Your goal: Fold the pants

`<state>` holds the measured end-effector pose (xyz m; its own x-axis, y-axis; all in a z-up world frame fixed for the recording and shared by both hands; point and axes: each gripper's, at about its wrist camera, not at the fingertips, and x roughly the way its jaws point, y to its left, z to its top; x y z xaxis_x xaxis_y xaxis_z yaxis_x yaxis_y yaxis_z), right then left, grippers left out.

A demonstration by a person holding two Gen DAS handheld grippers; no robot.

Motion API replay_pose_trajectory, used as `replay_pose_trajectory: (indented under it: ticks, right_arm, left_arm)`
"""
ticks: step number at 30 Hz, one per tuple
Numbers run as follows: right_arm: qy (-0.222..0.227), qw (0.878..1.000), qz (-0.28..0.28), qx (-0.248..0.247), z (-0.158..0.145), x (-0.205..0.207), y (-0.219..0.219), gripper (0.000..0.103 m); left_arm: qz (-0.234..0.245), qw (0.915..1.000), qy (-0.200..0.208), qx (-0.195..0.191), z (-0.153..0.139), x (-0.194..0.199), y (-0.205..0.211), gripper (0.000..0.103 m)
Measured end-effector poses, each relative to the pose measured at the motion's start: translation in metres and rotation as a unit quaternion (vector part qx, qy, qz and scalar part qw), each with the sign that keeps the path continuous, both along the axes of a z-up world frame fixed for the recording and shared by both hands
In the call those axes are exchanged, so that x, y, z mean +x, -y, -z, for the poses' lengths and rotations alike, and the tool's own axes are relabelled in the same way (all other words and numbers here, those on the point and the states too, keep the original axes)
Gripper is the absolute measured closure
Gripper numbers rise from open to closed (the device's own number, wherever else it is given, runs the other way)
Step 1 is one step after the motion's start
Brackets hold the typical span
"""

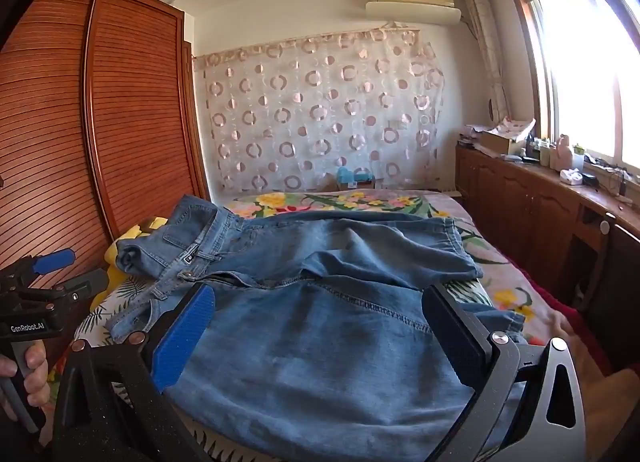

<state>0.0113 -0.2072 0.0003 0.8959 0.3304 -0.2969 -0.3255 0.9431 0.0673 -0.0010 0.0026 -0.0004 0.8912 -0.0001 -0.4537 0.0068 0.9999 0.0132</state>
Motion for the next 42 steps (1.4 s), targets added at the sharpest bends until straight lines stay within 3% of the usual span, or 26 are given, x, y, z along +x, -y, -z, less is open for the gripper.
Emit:
replay_pose_trajectory:
  ticks: [42]
  right_arm:
    - [0.001,1.0,0.0,0.0,0.0016,0.0003,-0.0008,0.0]
  left_arm:
    - [0.0,1.0,0.001,0.002,-0.0009,0.0003,0.0008,0.0]
